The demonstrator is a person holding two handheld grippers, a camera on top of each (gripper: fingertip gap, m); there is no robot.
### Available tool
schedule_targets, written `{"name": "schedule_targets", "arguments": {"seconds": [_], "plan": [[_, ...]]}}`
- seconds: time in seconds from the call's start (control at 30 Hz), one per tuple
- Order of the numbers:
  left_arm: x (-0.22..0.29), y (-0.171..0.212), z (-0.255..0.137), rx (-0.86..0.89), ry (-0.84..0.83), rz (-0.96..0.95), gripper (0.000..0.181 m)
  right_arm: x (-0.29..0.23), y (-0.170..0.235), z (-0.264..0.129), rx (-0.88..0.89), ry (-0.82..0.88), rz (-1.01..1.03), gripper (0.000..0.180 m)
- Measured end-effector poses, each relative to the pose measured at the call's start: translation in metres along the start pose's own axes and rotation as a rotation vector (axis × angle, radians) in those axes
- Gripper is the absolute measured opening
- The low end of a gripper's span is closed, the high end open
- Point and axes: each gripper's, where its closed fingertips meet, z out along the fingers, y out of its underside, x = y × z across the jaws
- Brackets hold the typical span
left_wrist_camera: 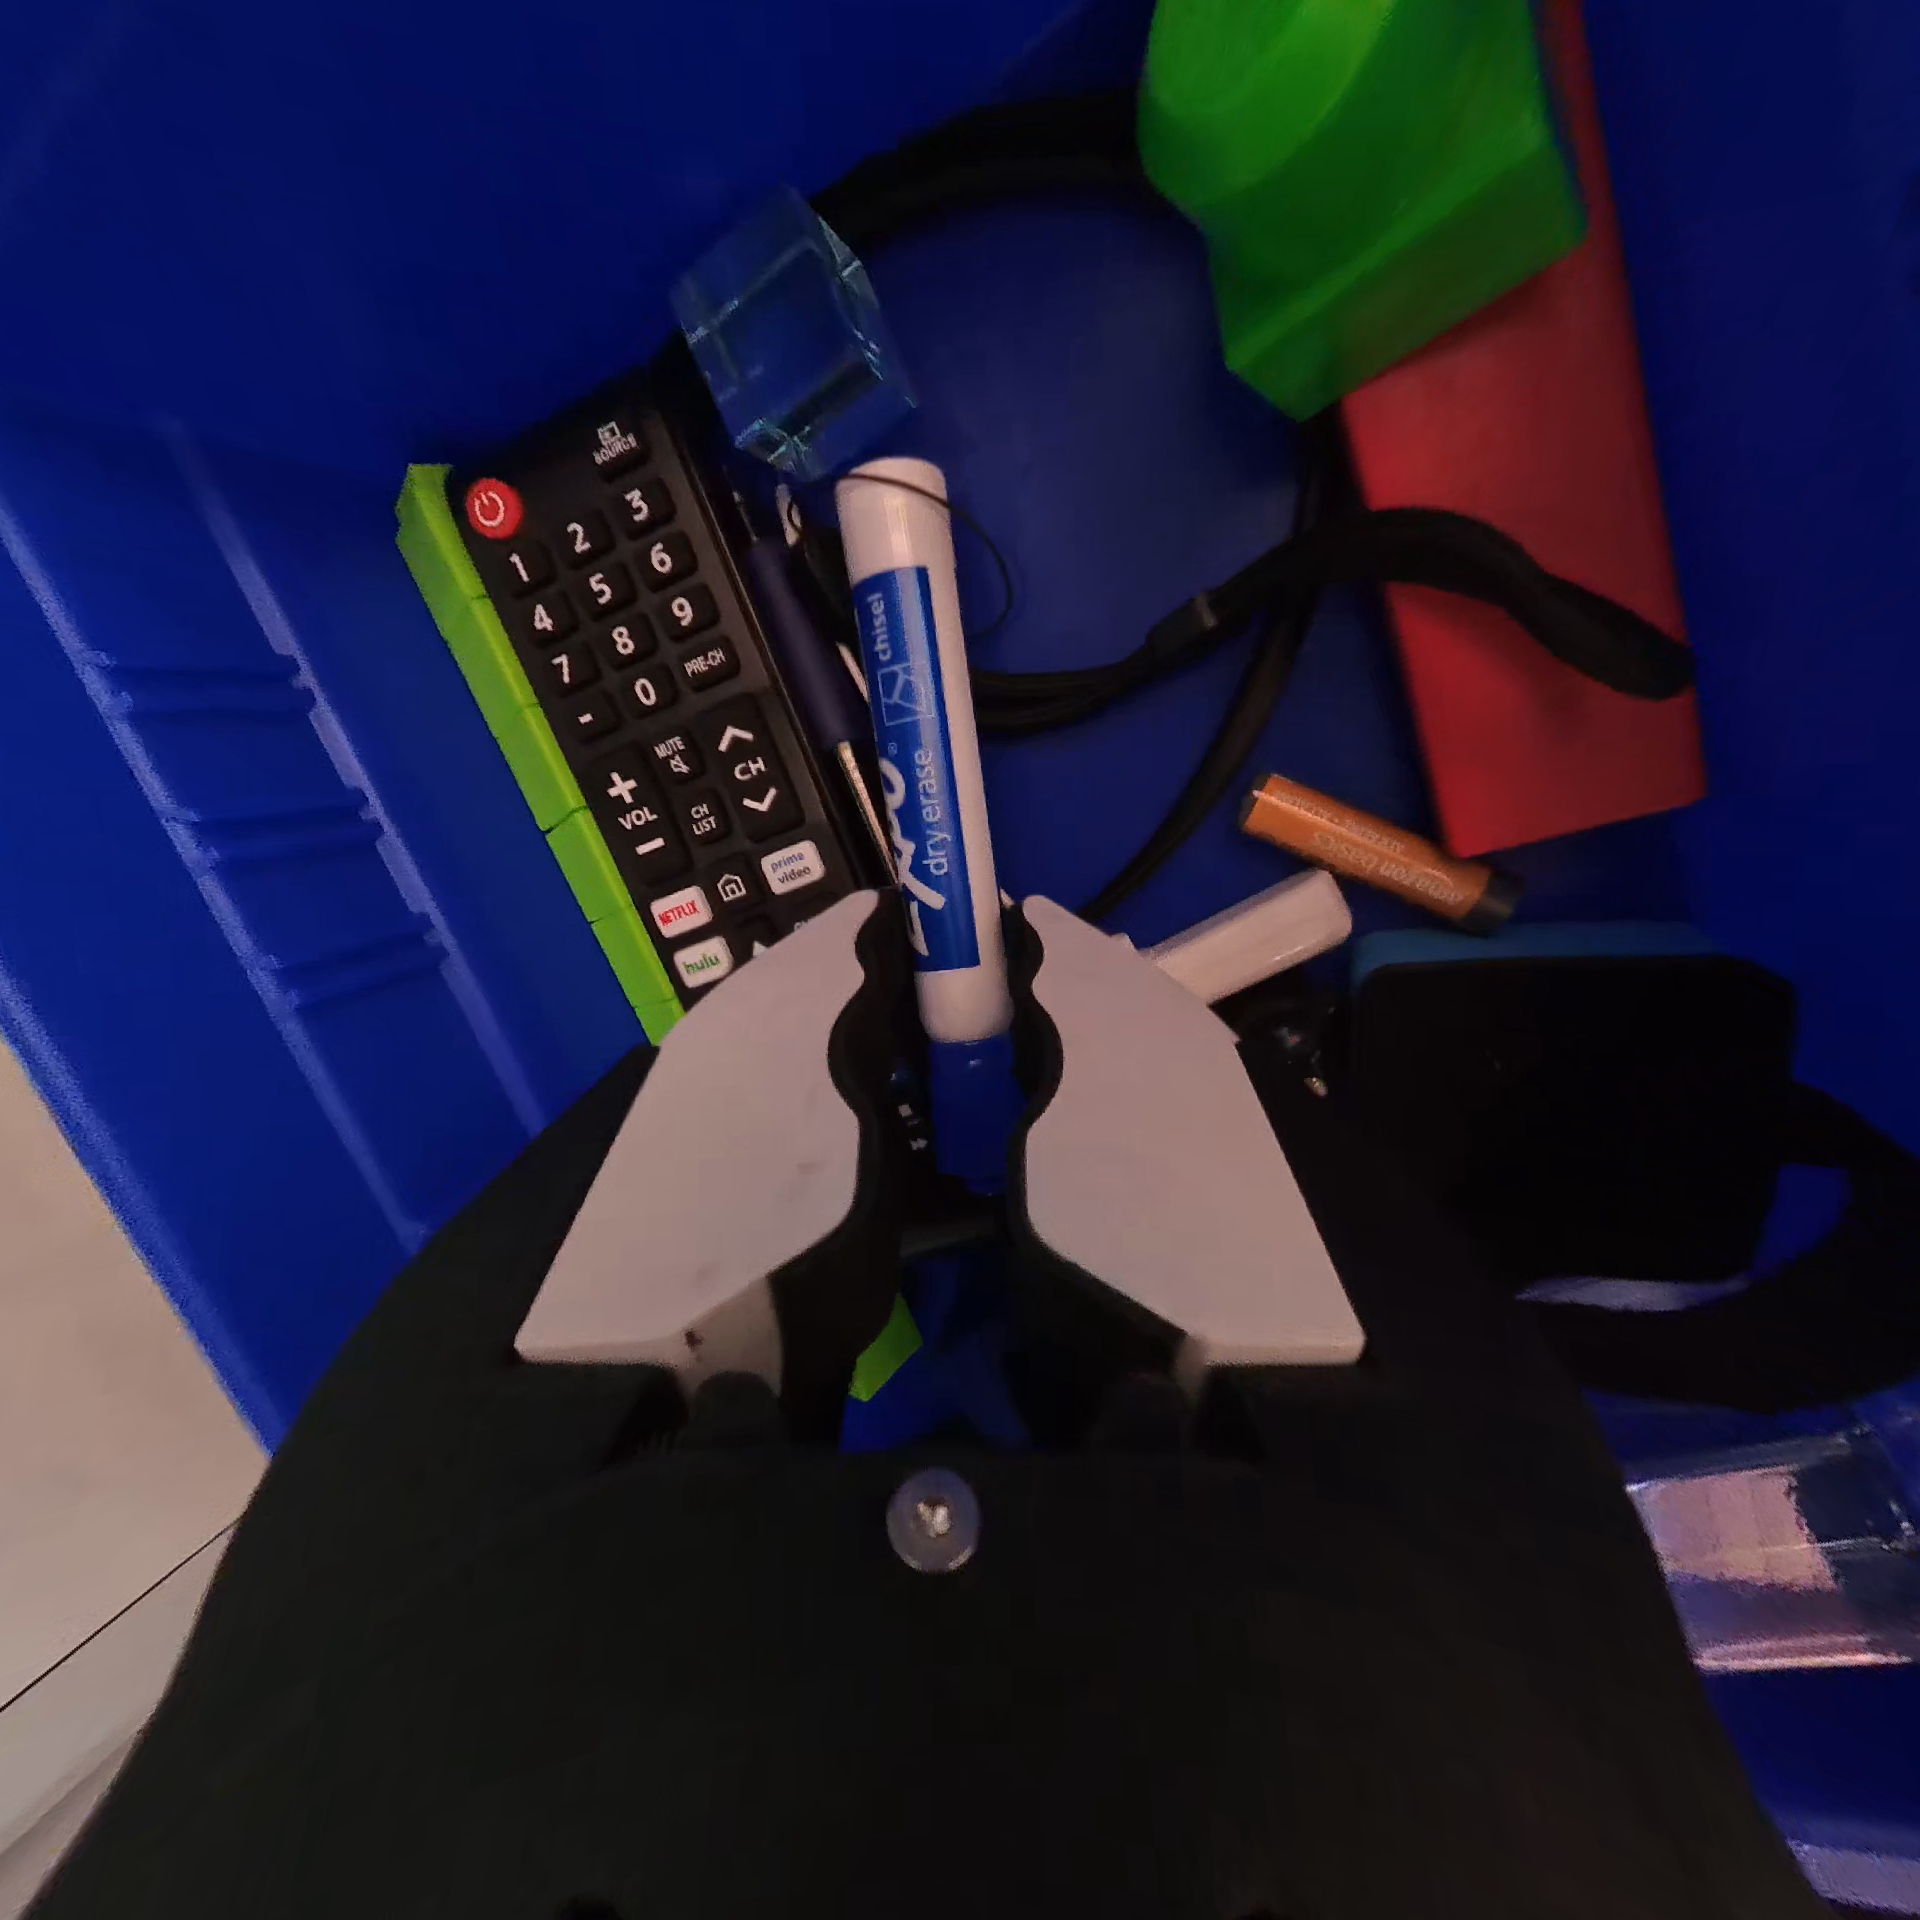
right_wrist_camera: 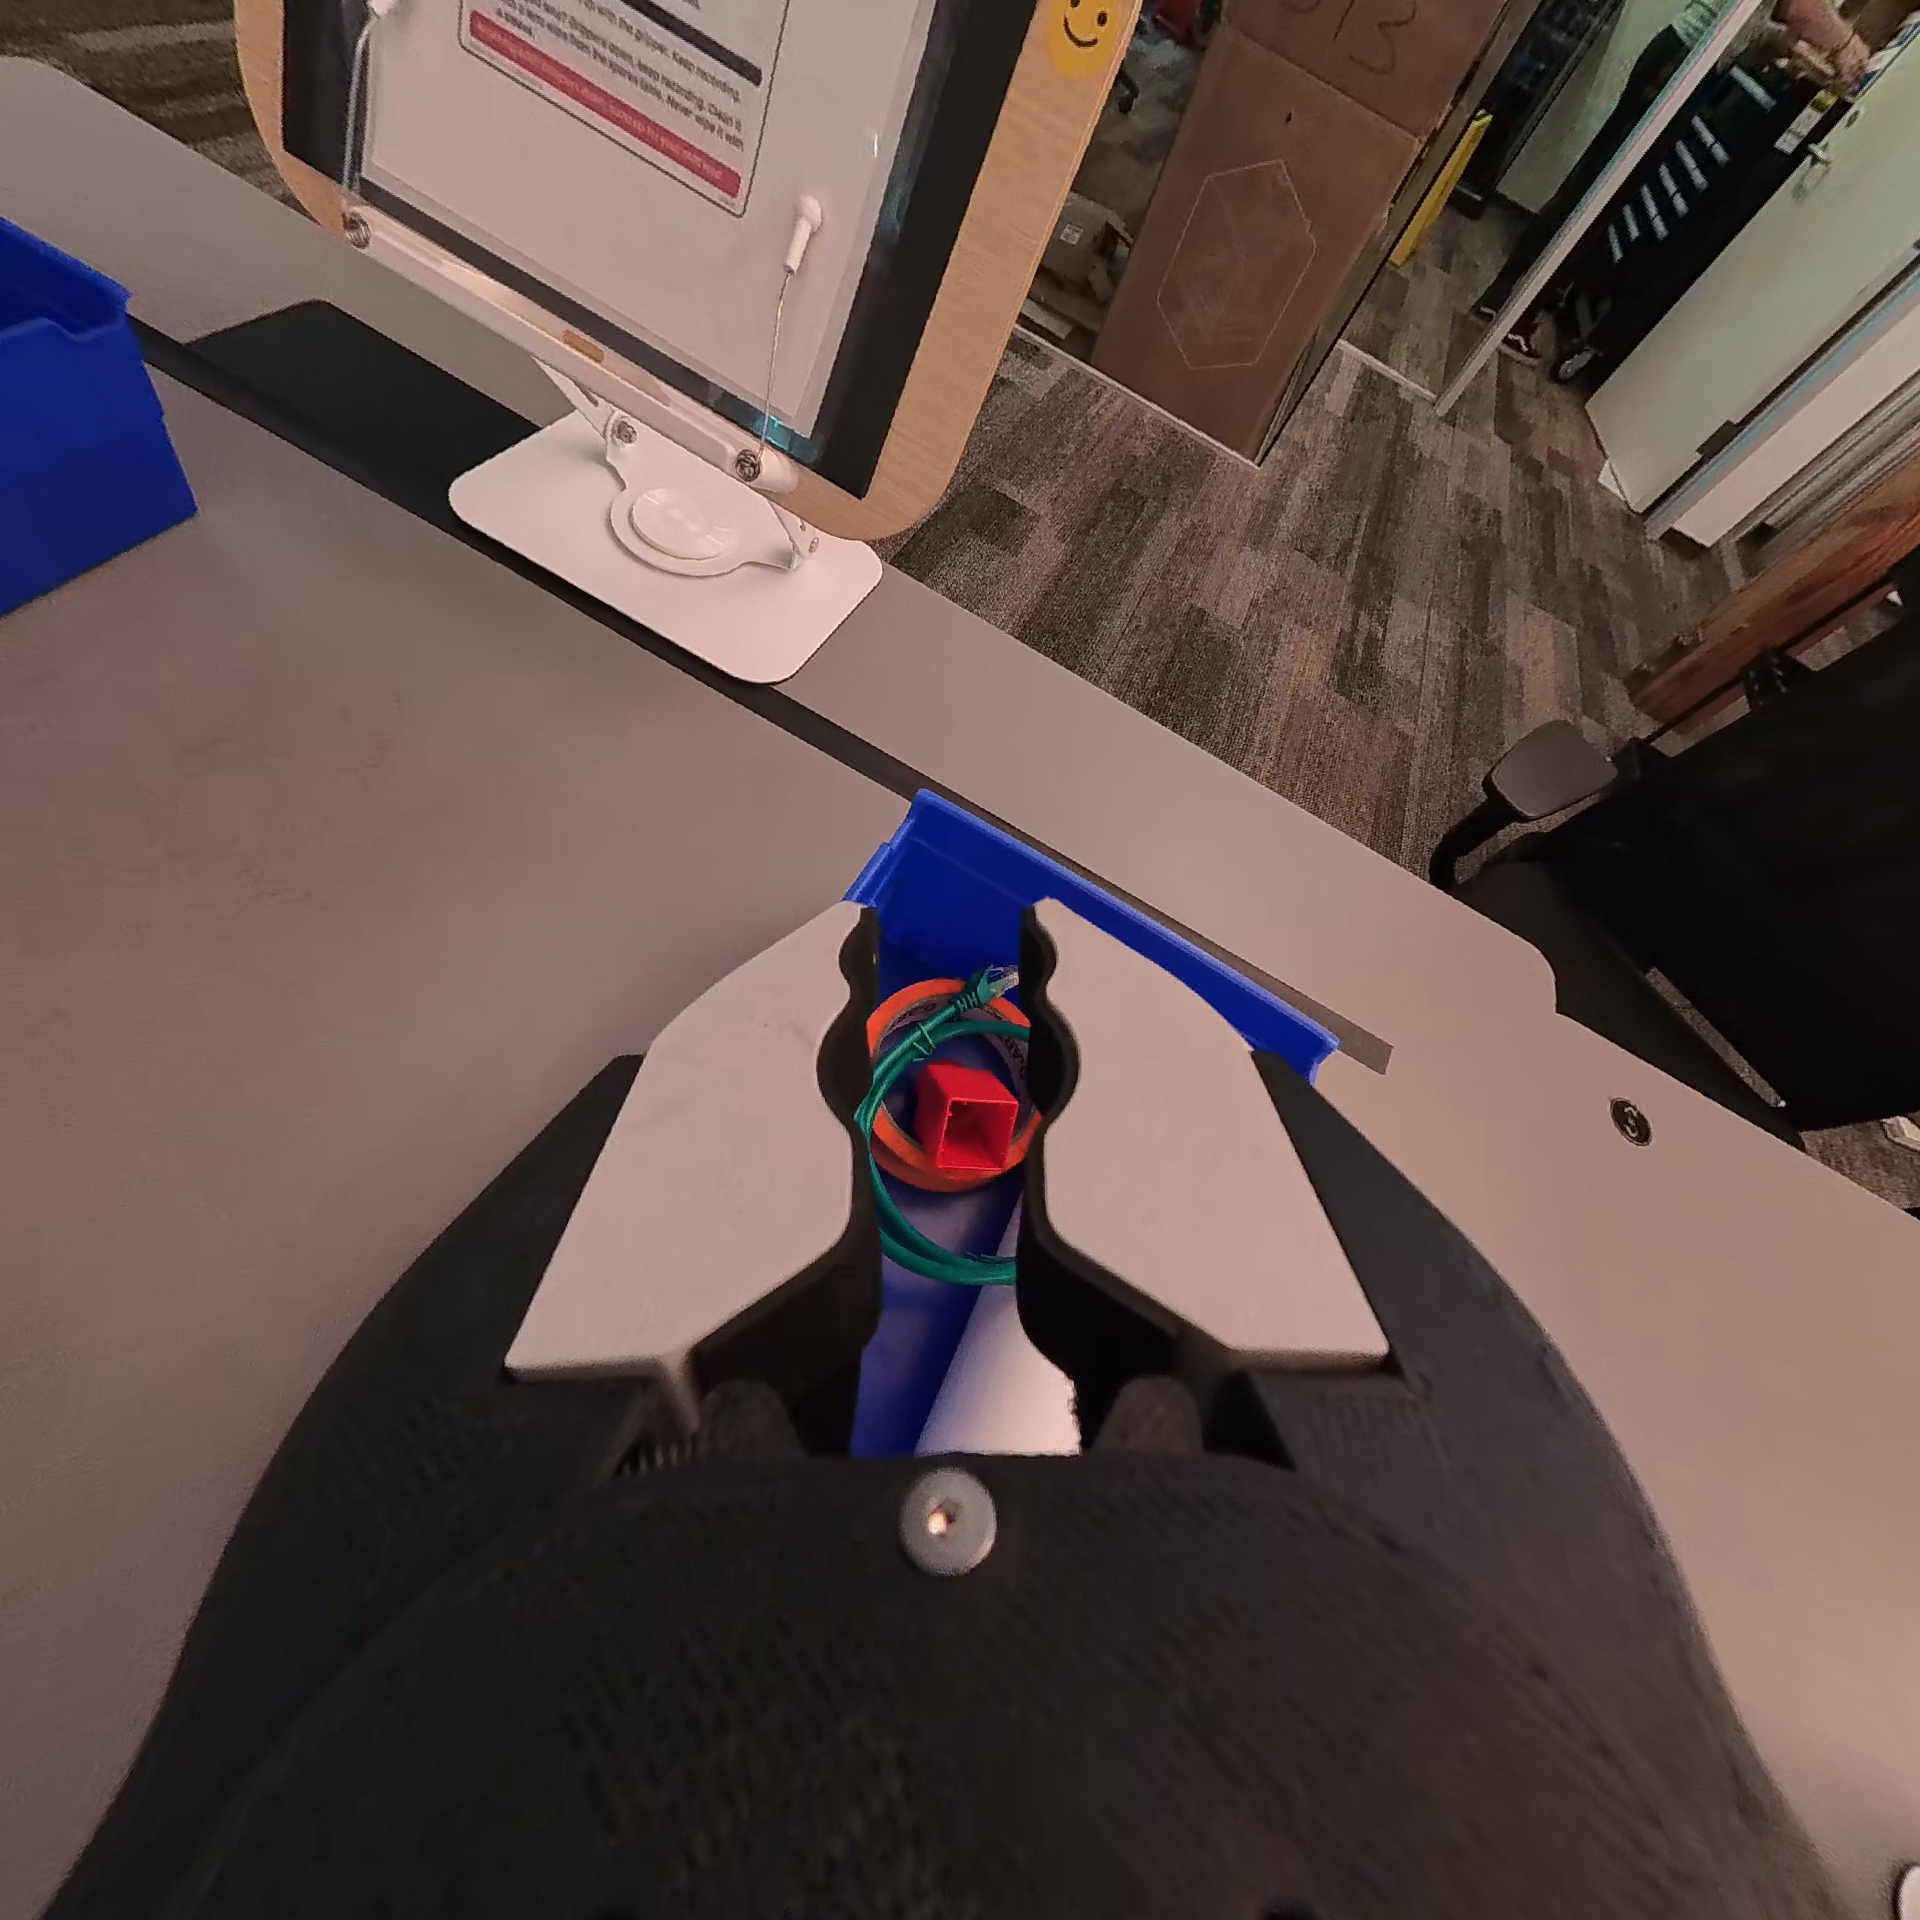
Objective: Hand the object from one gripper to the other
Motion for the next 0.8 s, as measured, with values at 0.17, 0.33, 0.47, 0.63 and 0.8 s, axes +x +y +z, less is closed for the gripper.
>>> {"name": "schedule_targets", "arguments": {"seconds": [0.17,0.33,0.47,0.63,0.8], "plan": [[-0.003,0.011,-0.010,-0.069,-0.009,0.064,0.019,0.001,0.001,0.000,-0.004,0.002,-0.003,0.027],[-0.012,0.027,-0.036,-0.091,0.012,0.055,0.018,0.000,0.000,0.000,-0.003,0.001,-0.006,0.026],[-0.015,0.018,-0.068,0.028,0.048,-0.012,0.018,-0.006,-0.003,0.001,-0.003,-0.003,-0.023,0.026],[-0.007,-0.030,-0.126,0.346,-0.007,-0.021,0.018,-0.040,-0.015,0.006,0.041,-0.113,-0.112,0.027],[0.076,-0.088,-0.213,0.848,0.445,0.017,0.018,-0.112,-0.049,0.001,0.249,-0.268,-0.361,0.033]]}}
